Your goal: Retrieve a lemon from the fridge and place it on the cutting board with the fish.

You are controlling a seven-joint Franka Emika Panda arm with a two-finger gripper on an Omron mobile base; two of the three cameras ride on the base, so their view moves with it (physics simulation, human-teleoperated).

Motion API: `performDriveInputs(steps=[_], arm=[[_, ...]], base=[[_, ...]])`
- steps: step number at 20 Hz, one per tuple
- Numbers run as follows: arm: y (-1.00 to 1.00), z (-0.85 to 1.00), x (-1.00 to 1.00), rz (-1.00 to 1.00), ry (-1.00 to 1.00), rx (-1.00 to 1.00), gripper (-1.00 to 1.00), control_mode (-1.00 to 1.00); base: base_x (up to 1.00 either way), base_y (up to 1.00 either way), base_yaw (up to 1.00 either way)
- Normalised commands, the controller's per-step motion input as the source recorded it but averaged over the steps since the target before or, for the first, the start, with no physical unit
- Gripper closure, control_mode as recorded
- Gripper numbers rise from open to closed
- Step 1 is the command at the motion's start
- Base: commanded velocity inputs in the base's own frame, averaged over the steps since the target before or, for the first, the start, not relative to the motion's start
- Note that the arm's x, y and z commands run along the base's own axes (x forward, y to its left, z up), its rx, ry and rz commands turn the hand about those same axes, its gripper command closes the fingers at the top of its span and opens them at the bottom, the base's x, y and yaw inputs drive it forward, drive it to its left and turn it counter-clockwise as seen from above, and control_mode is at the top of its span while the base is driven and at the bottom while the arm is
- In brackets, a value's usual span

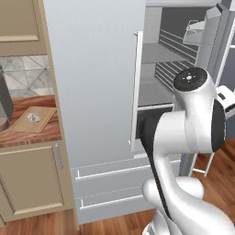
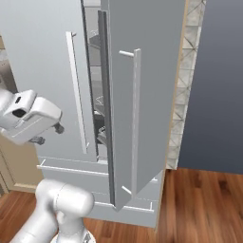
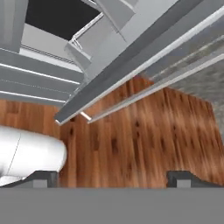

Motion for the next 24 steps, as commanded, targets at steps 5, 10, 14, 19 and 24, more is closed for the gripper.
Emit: performDriveInputs(steps=[5,10,14,19,24], arm=[[0.61,-0.22,0.74,-0.08,0.21,-0.27,-1.0,-1.0],[0.15,-0.54,0.78,0.0,0.05,-0.17,-1.0,-1.0],[0.0,-0.21,0.8,0.0,0.0,-0.08,-1.0,-1.0],[-0.06,-0.37,0.64,0.0,-0.03,0.0,-1.0,-1.0],[-0.38,-0.56,0.25,0.0,-0.01,0.0,-1.0,-1.0]], base=[[0.0,0.0,0.0],[0.0,0.0,0.0],[0.0,0.0,0.0],[0.0,0.0,0.0],[0.0,0.0,0.0]])
